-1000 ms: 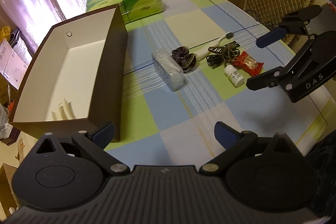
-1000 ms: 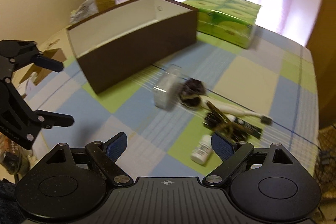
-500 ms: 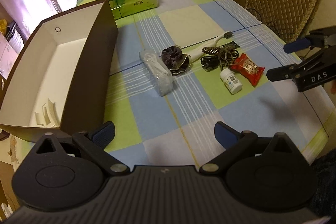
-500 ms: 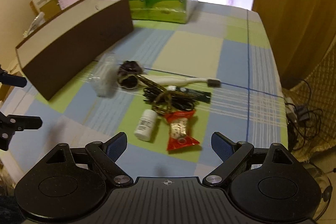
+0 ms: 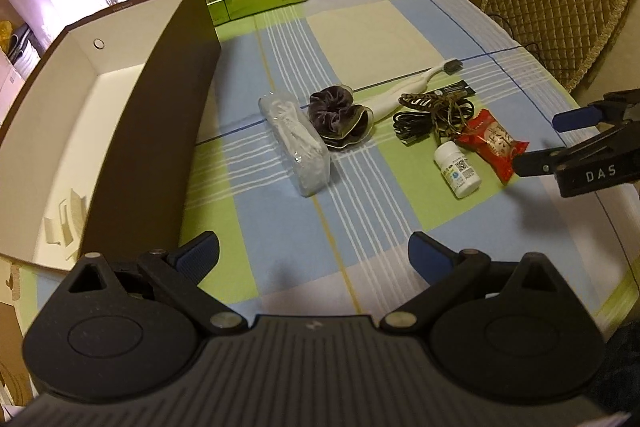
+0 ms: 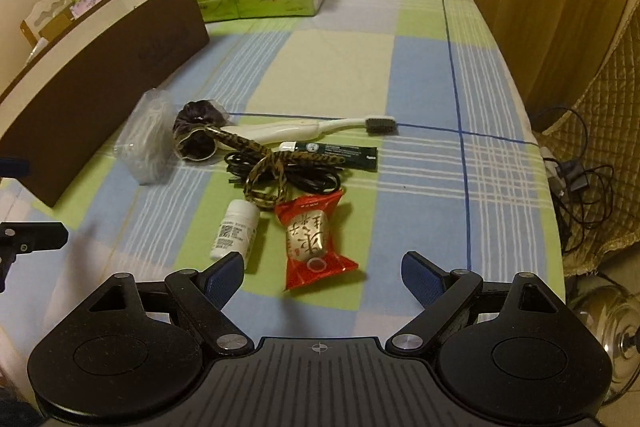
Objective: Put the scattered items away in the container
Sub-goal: 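Grasp the red candy packet with the right gripper while the left grasps the earphone case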
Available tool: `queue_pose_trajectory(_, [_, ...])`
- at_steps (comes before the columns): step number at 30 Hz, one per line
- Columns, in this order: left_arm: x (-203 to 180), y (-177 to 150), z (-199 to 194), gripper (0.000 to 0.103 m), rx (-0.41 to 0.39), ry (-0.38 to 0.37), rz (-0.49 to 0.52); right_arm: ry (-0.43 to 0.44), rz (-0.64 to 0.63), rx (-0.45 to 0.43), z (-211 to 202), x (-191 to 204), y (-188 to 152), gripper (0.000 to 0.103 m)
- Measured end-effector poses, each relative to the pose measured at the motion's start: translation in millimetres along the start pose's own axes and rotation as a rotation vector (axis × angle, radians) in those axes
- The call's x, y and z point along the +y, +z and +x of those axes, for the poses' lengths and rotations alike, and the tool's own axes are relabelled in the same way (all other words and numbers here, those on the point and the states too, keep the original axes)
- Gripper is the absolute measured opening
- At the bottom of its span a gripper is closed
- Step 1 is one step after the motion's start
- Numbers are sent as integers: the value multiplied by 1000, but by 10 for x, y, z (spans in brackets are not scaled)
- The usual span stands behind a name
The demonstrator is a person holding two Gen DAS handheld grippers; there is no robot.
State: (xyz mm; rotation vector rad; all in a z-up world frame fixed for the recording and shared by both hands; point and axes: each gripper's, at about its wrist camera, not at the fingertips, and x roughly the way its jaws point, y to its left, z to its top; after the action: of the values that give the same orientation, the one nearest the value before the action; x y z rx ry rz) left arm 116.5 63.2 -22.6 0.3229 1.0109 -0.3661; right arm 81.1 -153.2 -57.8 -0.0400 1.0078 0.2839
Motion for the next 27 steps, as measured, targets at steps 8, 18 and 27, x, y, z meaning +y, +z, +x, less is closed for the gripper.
queue_pose_trajectory(8, [35,106,169,99,9,-6,2,16,9,5,207,-26,61,60])
queue_pose_trajectory(18, [128,254,365,99,9,-8,-15,-7,-26,28,414,-18,85,38])
queue_pose_trajectory(27, [157,409,534,93,-10,-19,-13,-64,51,34,379,-245,79,34])
